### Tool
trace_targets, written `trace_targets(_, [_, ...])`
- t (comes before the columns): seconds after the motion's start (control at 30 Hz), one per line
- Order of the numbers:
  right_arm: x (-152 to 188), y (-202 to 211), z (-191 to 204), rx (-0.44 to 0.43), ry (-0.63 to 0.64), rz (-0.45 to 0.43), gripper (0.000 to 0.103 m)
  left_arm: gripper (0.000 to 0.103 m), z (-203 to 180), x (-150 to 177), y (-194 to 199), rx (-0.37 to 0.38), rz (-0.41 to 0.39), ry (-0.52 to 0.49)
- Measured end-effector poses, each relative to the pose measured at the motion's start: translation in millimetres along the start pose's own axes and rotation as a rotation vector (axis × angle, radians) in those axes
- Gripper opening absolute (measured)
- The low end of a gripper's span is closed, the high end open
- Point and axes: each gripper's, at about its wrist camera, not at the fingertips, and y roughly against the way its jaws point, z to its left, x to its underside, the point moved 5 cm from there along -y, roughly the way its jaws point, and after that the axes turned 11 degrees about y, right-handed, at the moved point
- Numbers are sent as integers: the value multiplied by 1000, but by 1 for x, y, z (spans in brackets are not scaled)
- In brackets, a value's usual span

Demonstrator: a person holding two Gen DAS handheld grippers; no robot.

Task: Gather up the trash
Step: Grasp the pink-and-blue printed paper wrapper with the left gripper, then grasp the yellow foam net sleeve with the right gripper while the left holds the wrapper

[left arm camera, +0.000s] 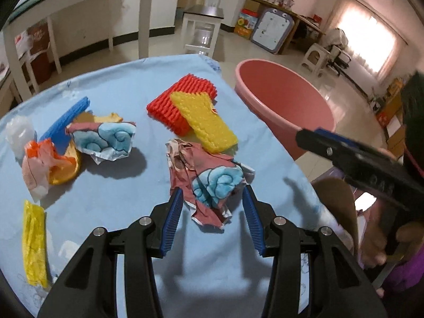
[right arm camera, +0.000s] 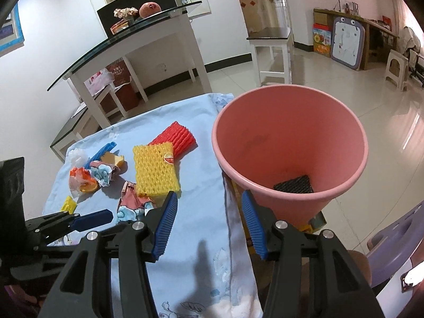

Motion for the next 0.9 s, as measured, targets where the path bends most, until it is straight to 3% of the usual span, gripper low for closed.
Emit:
trace_targets(0.2, [-1,-4,-1,-30,-24,11,51,47,-6,-11,4,74,10,74])
trace_targets(0.37, [-3,-5,3,-31,-9,9,51,47,-4,-13,-5,23,27,94])
trace_targets(0.53, [-4,-9,5,-34,1,18,51,14,3,-8,-6,37,46,104])
trace_targets(0.9, [-19,-38,30,-181,-25,67,51,11,12,-1,27,28,-14,20])
